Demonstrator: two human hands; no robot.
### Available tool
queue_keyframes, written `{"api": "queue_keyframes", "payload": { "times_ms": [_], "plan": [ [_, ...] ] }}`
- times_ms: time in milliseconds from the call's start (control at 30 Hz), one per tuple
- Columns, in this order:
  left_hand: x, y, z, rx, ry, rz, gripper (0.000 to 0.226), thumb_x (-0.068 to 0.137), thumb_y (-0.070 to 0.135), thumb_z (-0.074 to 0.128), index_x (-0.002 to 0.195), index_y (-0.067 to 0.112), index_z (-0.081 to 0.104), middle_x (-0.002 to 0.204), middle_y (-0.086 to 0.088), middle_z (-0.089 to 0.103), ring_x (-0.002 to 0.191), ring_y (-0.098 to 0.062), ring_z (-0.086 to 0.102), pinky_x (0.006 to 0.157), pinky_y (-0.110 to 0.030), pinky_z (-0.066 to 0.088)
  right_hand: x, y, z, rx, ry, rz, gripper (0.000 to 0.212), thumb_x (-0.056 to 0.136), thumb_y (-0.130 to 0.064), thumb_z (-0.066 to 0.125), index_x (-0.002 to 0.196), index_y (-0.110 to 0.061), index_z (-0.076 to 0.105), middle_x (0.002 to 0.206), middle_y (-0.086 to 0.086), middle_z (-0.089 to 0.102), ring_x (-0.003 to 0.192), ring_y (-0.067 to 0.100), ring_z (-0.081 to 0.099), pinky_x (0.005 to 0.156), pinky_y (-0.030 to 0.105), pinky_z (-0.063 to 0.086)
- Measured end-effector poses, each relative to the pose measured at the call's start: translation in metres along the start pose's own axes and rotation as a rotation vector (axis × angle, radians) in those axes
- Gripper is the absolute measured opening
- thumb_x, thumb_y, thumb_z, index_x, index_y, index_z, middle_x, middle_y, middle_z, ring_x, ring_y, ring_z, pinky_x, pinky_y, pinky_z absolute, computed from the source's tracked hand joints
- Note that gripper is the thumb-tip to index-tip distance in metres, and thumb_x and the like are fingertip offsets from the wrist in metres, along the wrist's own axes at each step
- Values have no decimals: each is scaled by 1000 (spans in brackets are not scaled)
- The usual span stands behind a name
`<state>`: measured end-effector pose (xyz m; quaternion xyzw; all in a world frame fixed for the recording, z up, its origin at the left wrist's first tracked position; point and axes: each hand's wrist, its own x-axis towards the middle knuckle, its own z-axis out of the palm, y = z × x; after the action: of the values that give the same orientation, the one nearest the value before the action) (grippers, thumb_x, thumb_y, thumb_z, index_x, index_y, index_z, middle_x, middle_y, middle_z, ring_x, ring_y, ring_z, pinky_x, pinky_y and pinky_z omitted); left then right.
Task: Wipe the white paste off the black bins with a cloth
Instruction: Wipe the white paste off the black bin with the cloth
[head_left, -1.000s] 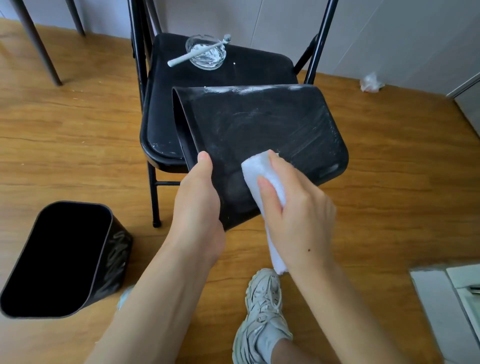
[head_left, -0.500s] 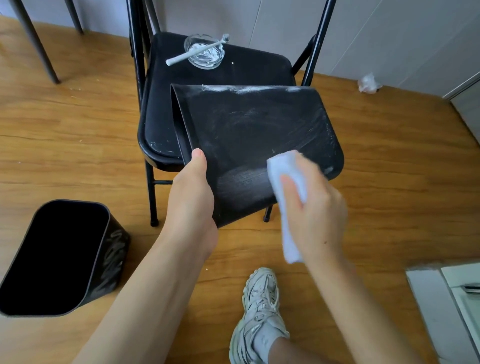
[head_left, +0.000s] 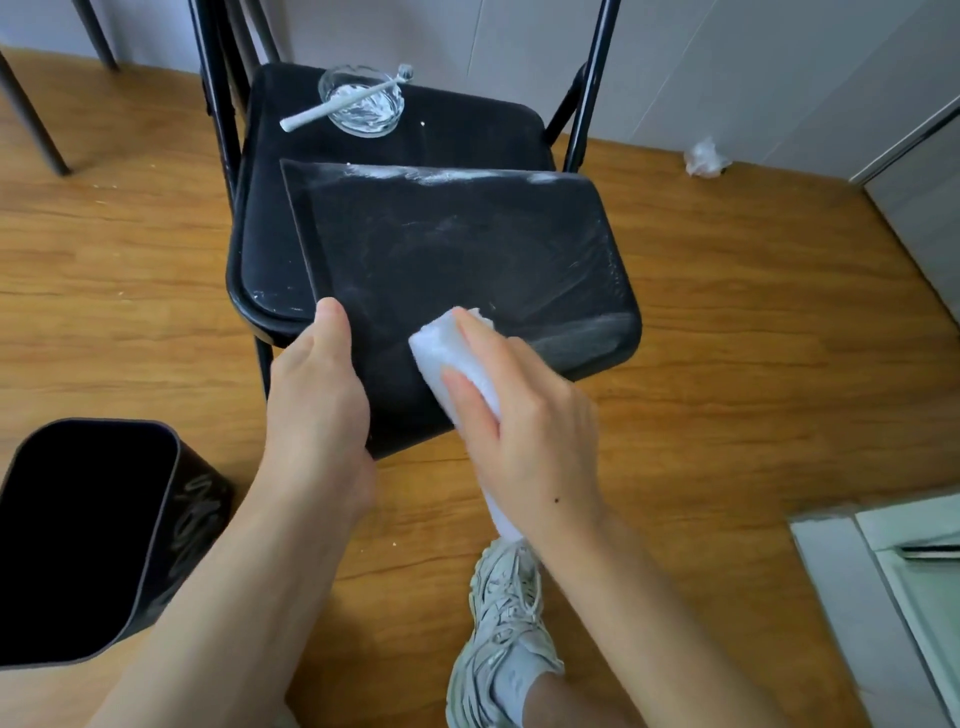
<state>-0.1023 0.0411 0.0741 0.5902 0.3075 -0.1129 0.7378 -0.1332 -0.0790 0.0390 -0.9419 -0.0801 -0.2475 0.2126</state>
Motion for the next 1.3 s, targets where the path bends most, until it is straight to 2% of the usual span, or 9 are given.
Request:
{"api": "queue_keyframes", "payload": {
  "times_ms": [233,367,567,667,800,933,1033,1167,1300],
  "plan": [
    [9,1,-9,-62,-2,37,33,102,44,40,85,34,68,110,15,70,110,-13,64,103,-44,46,-1,89,-7,-119,342,518,40,97,-23,47,129,-1,53,120,15,64,104,32,63,80,12,32],
    [9,4,-9,-22,-4,23,30,102,44,40,85,35,64,116,14,67,114,-15,60,106,-45,44,-5,45,11,-28,343,312,37,96,-21,48,124,2,57,109,14,67,96,16,60,83,3,34],
    [10,12,-21,22,-41,28,33,102,45,41,83,33,66,112,14,70,112,-15,62,105,-45,45,-13,33,12,-85,148,-137,36,100,-28,43,119,-3,62,77,5,60,61,14,54,53,17,35],
    [10,10,-22,-5,-66,24,33,102,44,41,81,34,66,115,13,69,114,-17,61,105,-46,45,-11,75,-3,-163,247,99,39,99,-28,43,121,0,59,89,13,67,68,24,62,57,21,41],
    [11,7,-17,-27,-57,28,34,103,43,41,80,33,66,115,11,69,115,-16,61,107,-45,43,-11,88,-2,-94,379,526,40,98,-23,48,130,0,52,117,15,65,101,29,63,78,5,32],
    [12,6,-13,-71,-15,-13,24,100,47,43,90,35,61,126,12,64,120,-17,58,109,-45,41,-5,37,13,-45,418,337,36,95,-20,52,123,3,57,105,14,68,94,15,58,83,-3,31],
    [11,3,-9,-93,0,-44,27,99,48,44,88,33,63,107,11,73,105,-15,67,99,-41,49,-15,-16,32,57,328,124,35,98,-26,49,126,-5,54,89,9,65,76,15,60,67,12,46],
    [5,0,-15,-112,-74,-30,40,102,45,43,87,16,66,69,5,74,63,-7,71,57,-22,57,-28,-53,51,88,245,13,36,97,-30,53,128,-13,45,80,4,61,64,16,58,48,32,47],
    [10,3,-18,-58,-45,-15,30,101,46,43,91,28,65,76,13,76,75,-10,73,57,-26,57,-17,-31,36,13,221,0,32,98,-30,51,126,-14,49,78,2,59,63,14,56,47,27,45]
  ]
}}
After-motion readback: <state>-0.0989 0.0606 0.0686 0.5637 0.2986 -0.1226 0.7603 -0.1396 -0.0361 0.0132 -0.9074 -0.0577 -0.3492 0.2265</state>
